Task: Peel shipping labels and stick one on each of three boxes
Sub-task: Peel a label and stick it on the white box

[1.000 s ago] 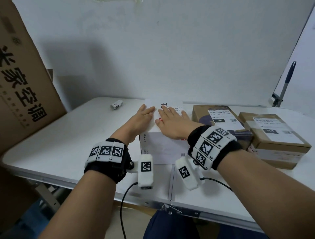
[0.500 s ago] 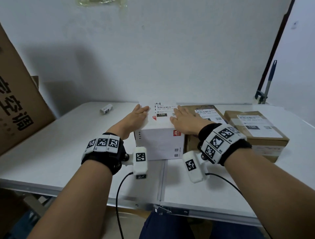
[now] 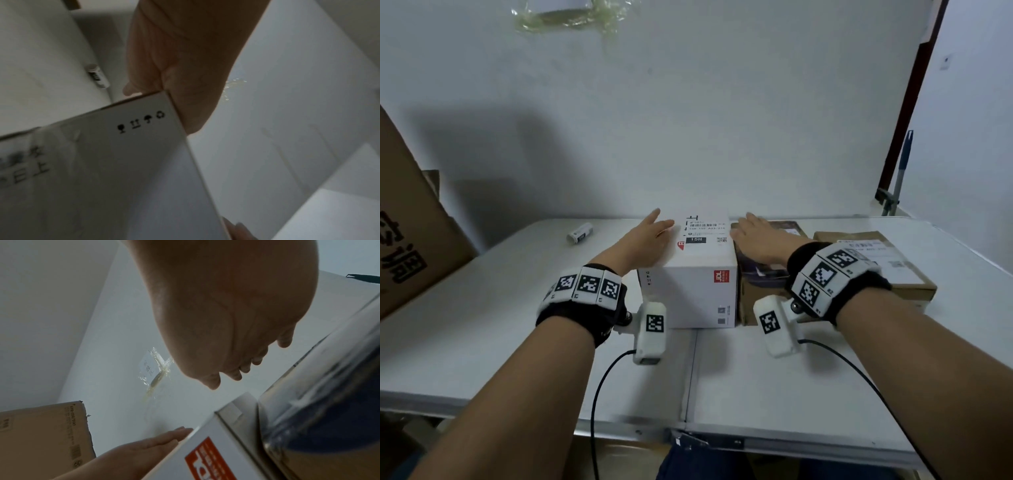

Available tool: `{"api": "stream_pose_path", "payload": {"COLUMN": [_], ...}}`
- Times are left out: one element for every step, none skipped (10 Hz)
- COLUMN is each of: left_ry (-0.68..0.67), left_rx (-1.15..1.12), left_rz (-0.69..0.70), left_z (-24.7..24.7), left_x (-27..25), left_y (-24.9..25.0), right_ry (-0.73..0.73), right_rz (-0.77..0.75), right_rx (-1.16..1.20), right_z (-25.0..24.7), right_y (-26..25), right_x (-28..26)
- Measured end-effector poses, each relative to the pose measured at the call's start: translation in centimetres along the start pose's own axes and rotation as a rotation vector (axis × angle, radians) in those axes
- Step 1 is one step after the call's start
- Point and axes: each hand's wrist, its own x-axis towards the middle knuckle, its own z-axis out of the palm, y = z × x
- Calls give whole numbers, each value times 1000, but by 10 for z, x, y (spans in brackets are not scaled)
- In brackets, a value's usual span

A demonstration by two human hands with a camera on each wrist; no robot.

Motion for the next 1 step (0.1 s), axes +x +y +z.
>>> {"api": "stream_pose_path", "payload": {"left_ry": [108], "left_rx": [201], "left_rz": [78], "left_z": [-5], "left_x": [0], "left_y": [22], "right_ry": [141], "right_rz": [-81], "right_rx": [199], "right_z": [-26], "right_y": [-1], "right_x": [-36]}}
